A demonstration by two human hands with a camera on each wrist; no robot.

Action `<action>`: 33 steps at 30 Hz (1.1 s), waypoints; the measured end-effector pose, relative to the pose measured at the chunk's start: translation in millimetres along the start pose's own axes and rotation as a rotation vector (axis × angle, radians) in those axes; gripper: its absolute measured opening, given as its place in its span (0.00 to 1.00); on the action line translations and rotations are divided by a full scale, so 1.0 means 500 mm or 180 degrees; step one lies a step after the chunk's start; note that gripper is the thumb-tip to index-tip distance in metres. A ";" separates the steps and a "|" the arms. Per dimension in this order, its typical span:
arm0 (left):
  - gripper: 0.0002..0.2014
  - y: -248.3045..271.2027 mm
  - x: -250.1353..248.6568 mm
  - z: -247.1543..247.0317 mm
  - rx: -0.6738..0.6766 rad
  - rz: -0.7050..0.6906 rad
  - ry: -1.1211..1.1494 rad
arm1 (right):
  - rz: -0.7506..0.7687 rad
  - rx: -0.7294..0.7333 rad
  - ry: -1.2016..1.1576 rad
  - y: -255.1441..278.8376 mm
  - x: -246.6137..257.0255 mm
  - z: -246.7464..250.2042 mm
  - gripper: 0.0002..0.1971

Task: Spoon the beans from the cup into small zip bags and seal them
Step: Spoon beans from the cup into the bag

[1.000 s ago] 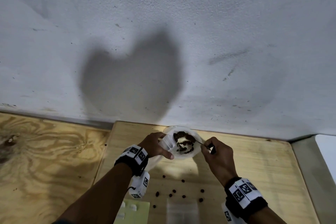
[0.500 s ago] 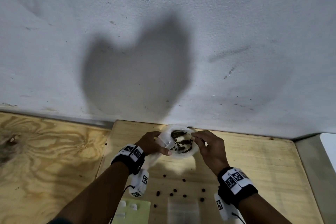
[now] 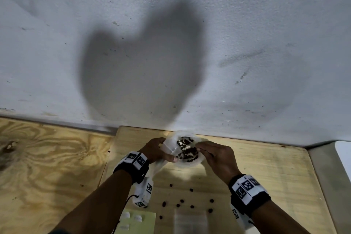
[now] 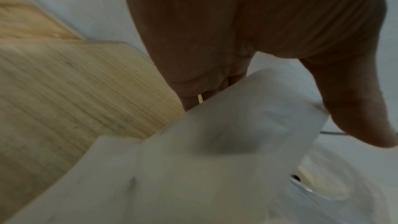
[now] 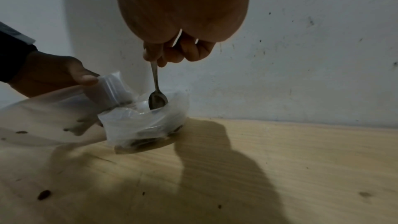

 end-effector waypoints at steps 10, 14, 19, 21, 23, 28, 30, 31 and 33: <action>0.34 0.006 -0.008 0.007 -0.0022 0.0016 0.0062 | -0.0283 0.0037 -0.0232 0.023 -0.014 -0.016 0.11; 0.47 0.007 -0.005 0.004 0.0006 0.0023 0.0022 | -0.0663 -0.0043 -0.0531 0.007 -0.026 -0.030 0.11; 0.49 0.012 -0.012 0.014 -0.0113 -0.0063 0.0066 | -0.0541 0.0096 -0.0340 0.009 -0.008 -0.039 0.11; 0.49 0.013 -0.015 0.016 -0.0166 -0.0086 0.0013 | -0.0478 0.0109 -0.0177 0.016 -0.012 -0.016 0.11; 0.49 0.015 -0.017 0.013 -0.0196 -0.0090 -0.0041 | -0.0397 0.0077 -0.0063 0.014 -0.013 0.005 0.09; 0.49 0.018 -0.021 0.003 -0.0255 -0.0114 -0.0210 | -0.0318 -0.0278 0.0314 -0.015 0.003 0.009 0.11; 0.49 0.014 -0.019 0.004 -0.0289 -0.0160 -0.0172 | -0.0216 -0.0265 0.0447 -0.013 0.021 -0.005 0.13; 0.48 0.013 -0.019 0.004 -0.0301 -0.0171 -0.0188 | -0.0190 -0.0237 0.0454 -0.006 0.026 -0.011 0.13; 0.44 0.014 -0.021 0.004 -0.0336 -0.0169 -0.0223 | -0.0292 -0.0221 0.0368 0.012 0.024 -0.015 0.12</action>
Point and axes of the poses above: each hand's wrist, its own y-axis away from the middle knuckle, its own z-axis out of the back of the hand, x = y × z, the point moved 7 cm from there along -y, towards the middle knuckle, and after that the axes turned 12 degrees about y, right-handed, at the moved point
